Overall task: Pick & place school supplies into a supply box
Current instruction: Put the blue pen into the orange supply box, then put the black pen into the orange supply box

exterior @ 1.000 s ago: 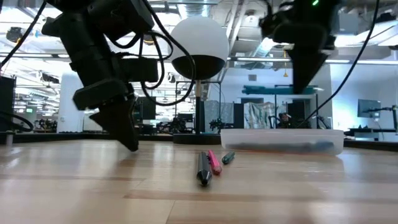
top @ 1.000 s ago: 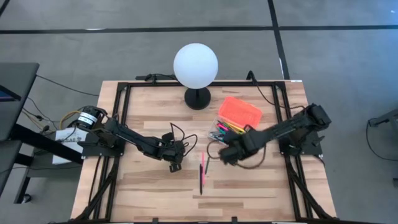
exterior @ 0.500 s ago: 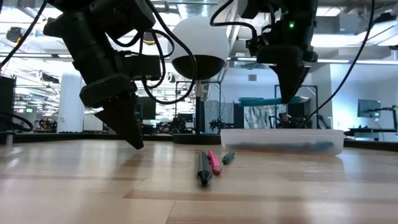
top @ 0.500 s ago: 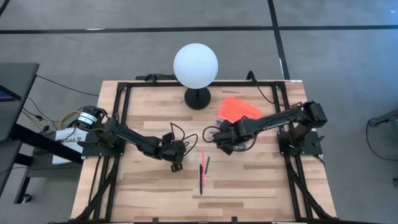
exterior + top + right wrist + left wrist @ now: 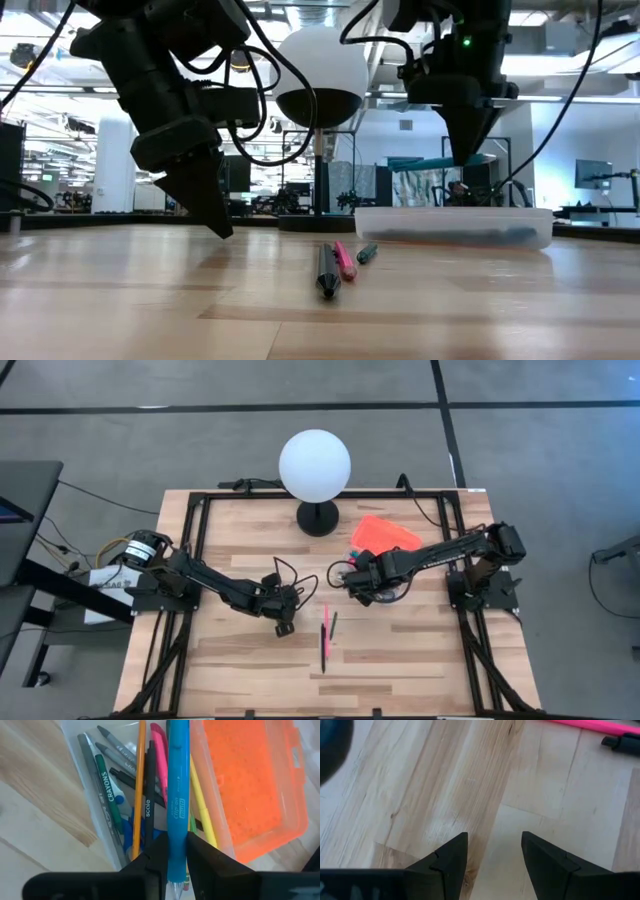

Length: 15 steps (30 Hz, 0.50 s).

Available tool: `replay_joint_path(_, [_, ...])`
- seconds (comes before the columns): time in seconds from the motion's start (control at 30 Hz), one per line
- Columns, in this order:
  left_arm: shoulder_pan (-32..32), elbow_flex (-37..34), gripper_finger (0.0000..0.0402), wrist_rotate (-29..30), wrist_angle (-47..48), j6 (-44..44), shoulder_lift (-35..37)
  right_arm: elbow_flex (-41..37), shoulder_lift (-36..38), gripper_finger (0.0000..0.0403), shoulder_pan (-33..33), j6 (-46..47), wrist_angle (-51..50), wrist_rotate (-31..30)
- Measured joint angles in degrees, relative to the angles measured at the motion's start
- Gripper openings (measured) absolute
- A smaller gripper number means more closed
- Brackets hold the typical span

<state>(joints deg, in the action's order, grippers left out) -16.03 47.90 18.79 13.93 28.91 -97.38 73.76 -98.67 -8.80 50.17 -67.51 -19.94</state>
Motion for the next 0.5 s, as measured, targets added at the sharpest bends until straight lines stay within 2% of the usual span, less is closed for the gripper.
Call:
replay_joint_path(0.23, [0.00,0.02,0.0183,-0.07,-0.24,0.36,0.02,0.00,0.00,0.0062,-0.05,0.44,0.00,-0.26])
replay_joint_path(0.5, [0.00,0.04,0.0183,-0.36,-0.99,0.55,0.02,0.00,0.00,0.0123,-0.20,2.34,-0.45,-0.31])
